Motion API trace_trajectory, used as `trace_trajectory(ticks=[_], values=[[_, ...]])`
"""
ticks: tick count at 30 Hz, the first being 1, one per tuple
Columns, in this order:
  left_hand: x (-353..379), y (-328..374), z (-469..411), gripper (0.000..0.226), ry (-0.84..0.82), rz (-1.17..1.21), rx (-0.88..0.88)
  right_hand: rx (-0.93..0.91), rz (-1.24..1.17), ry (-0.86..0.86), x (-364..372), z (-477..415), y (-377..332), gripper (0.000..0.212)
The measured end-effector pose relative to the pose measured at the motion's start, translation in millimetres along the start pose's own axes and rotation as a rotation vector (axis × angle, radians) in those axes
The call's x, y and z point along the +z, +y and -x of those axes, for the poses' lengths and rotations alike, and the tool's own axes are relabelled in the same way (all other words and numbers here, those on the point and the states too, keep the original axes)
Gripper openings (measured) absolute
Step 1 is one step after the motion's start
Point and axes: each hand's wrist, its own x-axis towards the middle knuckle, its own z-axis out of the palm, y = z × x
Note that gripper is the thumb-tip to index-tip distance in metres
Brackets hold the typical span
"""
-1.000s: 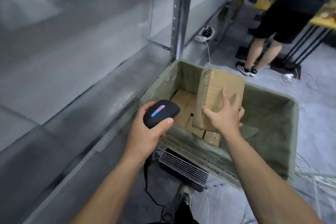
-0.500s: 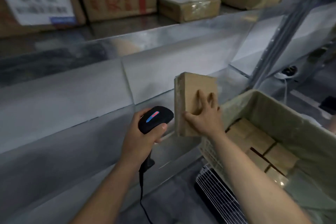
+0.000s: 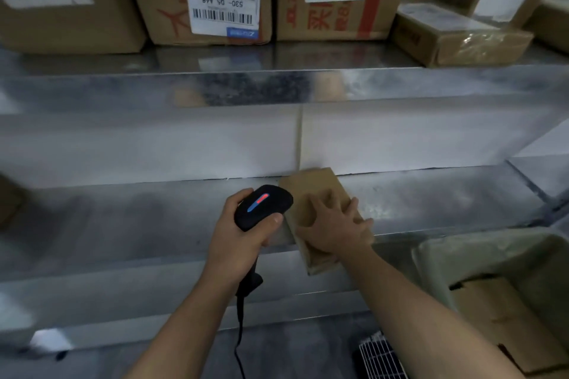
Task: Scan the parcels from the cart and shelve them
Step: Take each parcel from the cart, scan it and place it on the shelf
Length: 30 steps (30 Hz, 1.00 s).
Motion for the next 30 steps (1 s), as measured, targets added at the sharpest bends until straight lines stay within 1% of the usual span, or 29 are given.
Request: trace_trajectory(ticks=[4,6,9,11,13,16,17,20,21,23,26,28,30], values=[[3.8,-1.3,8.1,0.047,0.044,0.024,-0.007,0.010,0.065,-0.054,2.5,-1.9,-4.7,0.103],[5.6,-0.7,11.1,0.047,0.064,0.043,-0.004,0.004,0.011,-0.037,-0.4,-2.5,-3.0,0.099],[9.9,1.6,12.0,0.045,0.078,0.047,0.014,0.005,-0.180,-0.010,-12.6,-5.8,9.1,0.092],[13.8,3.4,11.4,0.043,0.088,0.042,0.027,-0.033,-0.336,-0.014,-19.7,-11.6,23.2,0.096],[18.6,5.6,10.7,0.043,0.095,0.047,0.042,-0.055,-0.553,-0.020,-28.1,-14.6,37.6,0.100],[27.8,7.8,10.7,0.043,0.096,0.042,0.058,-0.047,-0.858,-0.017,-40.1,-12.4,56.9,0.087],[31.0,7.7,10.3,0.043,0.097,0.040,0.061,-0.060,-0.915,-0.010,-43.4,-12.2,63.5,0.084],[40.9,7.9,9.5,0.043,0.088,0.032,0.064,-0.091,-0.986,0.018,-55.4,-9.3,80.7,0.067],[44.0,8.0,9.4,0.042,0.084,0.029,0.066,-0.109,-0.975,0.018,-59.6,-8.6,86.6,0.061],[49.4,7.5,9.3,0.041,0.081,0.031,0.065,-0.150,-0.876,0.012,-68.4,-7.1,98.0,0.051],[55.6,5.0,8.7,0.042,0.075,0.050,0.052,-0.164,-0.592,0.050,-78.2,-5.8,108.6,0.045],[58.9,3.0,7.5,0.045,0.069,0.059,0.041,-0.144,-0.426,0.049,-80.7,-6.9,107.9,0.050],[61.5,1.7,6.8,0.046,0.065,0.060,0.030,-0.134,-0.271,0.057,-79.8,-8.9,103.3,0.071]])
